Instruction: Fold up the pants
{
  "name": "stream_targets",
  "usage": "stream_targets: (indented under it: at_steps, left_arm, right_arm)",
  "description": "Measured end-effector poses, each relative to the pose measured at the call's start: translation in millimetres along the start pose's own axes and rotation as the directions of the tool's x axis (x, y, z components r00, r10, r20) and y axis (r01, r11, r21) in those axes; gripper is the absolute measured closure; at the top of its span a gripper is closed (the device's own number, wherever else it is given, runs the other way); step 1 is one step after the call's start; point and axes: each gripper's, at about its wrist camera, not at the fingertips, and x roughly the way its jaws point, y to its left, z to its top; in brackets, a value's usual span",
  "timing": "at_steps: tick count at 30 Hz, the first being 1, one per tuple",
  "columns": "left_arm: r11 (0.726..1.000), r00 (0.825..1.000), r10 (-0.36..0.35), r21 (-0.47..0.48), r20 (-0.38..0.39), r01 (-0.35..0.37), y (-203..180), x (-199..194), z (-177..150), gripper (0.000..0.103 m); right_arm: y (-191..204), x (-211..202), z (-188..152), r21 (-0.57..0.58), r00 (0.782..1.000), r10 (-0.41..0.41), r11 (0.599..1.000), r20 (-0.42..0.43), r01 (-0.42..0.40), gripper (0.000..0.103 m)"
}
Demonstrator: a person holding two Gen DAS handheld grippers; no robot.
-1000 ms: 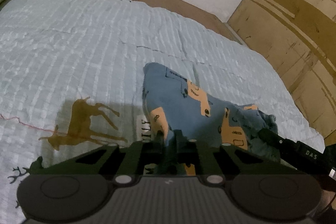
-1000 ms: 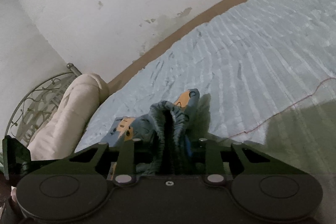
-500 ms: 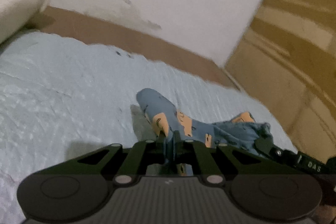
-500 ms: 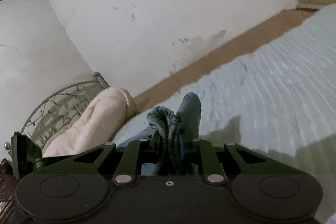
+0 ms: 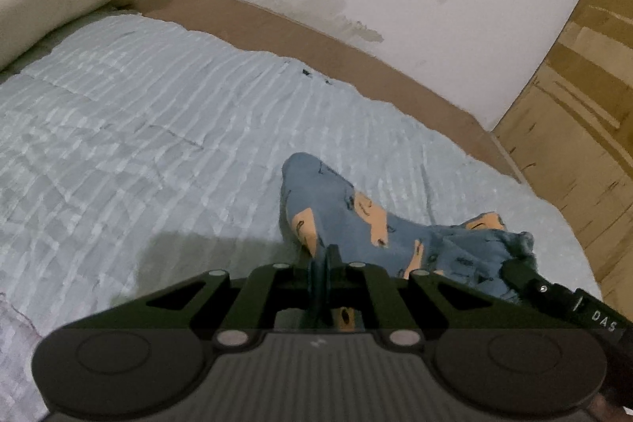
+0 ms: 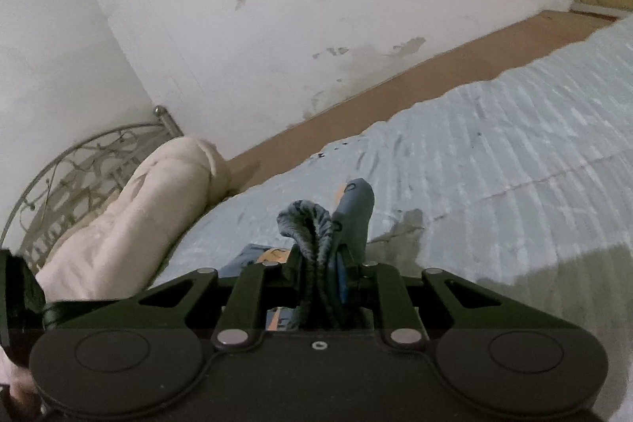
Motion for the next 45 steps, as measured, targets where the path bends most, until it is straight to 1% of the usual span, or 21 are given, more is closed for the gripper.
stream_targets:
  at_steps: [3,5,6,7,8,9,10,11,12,13,14,15,17,19,21,23,24,27,35,40,45]
  left_arm:
    - [1.000,1.000,0.014,0.016,-0.013,-0.014,-2,0,-1,0.095]
    - [1.000,1.000,0.019,0.018,-0.020,-0.018,-3,0,-2,0.089]
    - [1.000,0.999,0.022,0.018,-0.024,-0.022,-4,-1,-3,0.088]
    - [1.000,0.999,0.026,0.017,-0.026,-0.026,-4,-2,-3,0.085]
    - [0.999,0.999,0.032,0.017,-0.029,-0.031,-4,-2,-3,0.076]
    - [0.999,0.999,0.034,0.016,-0.032,-0.034,-4,-3,-3,0.070]
    - [0.999,0.999,0.037,0.012,-0.035,-0.037,-4,-4,-3,0.057]
    - [0.999,0.998,0.043,0.011,-0.036,-0.043,-4,-7,-4,0.048]
    - [0.999,0.998,0.048,0.012,-0.034,-0.048,-5,-9,-4,0.046]
    - [0.999,0.998,0.053,0.014,-0.032,-0.053,-6,-13,-5,0.043]
    - [0.998,0.998,0.055,0.014,-0.032,-0.055,-6,-14,-4,0.037]
    - [0.998,0.998,0.057,0.015,-0.031,-0.056,-7,-17,-4,0.034]
    - [0.998,0.998,0.055,0.017,-0.021,-0.054,-9,-26,-5,0.022]
    - [0.998,0.999,0.053,0.026,-0.002,-0.053,-12,-37,-7,0.015]
    - [0.998,0.999,0.051,0.042,0.015,-0.052,-16,-49,-8,0.011]
    - [0.997,0.998,0.051,0.055,0.034,-0.053,-19,-61,-10,0.004]
    - [0.996,0.997,0.053,0.063,0.047,-0.056,-21,-69,-11,0.003]
    - [0.994,0.995,0.054,0.092,0.080,-0.061,-26,-88,-14,0.001]
    - [0.985,0.987,0.058,0.154,0.152,-0.082,-33,-139,-32,0.001]
    - [0.972,0.978,0.061,0.211,0.200,-0.104,-39,-168,-55,0.001]
    - [0.964,0.972,0.041,0.246,0.232,-0.099,-43,-191,-80,0.001]
  right_arm:
    - [-6,-1,-3,0.014,1.000,-0.018,1.000,-0.001,0.018,0.085]
    - [-9,-1,-5,0.023,0.999,-0.033,0.999,-0.006,0.033,0.084]
    - [-10,-1,-5,0.028,0.999,-0.040,0.999,-0.008,0.040,0.082]
    - [-11,-1,-6,0.031,0.999,-0.046,0.998,-0.008,0.046,0.080]
    - [-11,-2,-7,0.033,0.998,-0.054,0.998,-0.008,0.055,0.076]
    - [-11,-3,-8,0.034,0.998,-0.066,0.997,-0.008,0.066,0.073]
    - [-11,-3,-8,0.036,0.997,-0.076,0.996,-0.007,0.076,0.071]
    - [-11,-5,-9,0.040,0.996,-0.085,0.996,-0.007,0.085,0.065]
    - [-10,-6,-9,0.044,0.995,-0.095,0.995,-0.006,0.095,0.058]
    - [-9,-8,-10,0.046,0.995,-0.103,0.994,-0.005,0.103,0.055]
    - [-8,-10,-9,0.046,0.994,-0.111,0.993,-0.002,0.111,0.048]
    - [-7,-14,-10,0.044,0.993,-0.115,0.992,0.003,0.115,0.042]
    - [-4,-22,-10,0.041,0.993,-0.115,0.993,0.016,0.114,0.035]
    - [2,-30,-11,0.028,0.993,-0.118,0.993,0.030,0.117,0.028]
    - [9,-41,-11,0.011,0.992,-0.119,0.993,0.049,0.119,0.018]
    - [17,-53,-12,-0.009,0.990,-0.123,0.992,0.066,0.124,0.012]
    - [20,-59,-12,-0.020,0.990,-0.123,0.992,0.075,0.125,0.007]
    - [33,-78,-14,-0.062,0.987,-0.127,0.989,0.100,0.134,0.001]
    - [71,-128,-27,-0.188,0.975,-0.146,0.966,0.165,0.177,0.001]
    - [91,-153,-42,-0.231,0.967,-0.160,0.951,0.200,0.205,0.001]
    - [107,-179,-62,-0.282,0.960,-0.158,0.933,0.232,0.222,0.001]
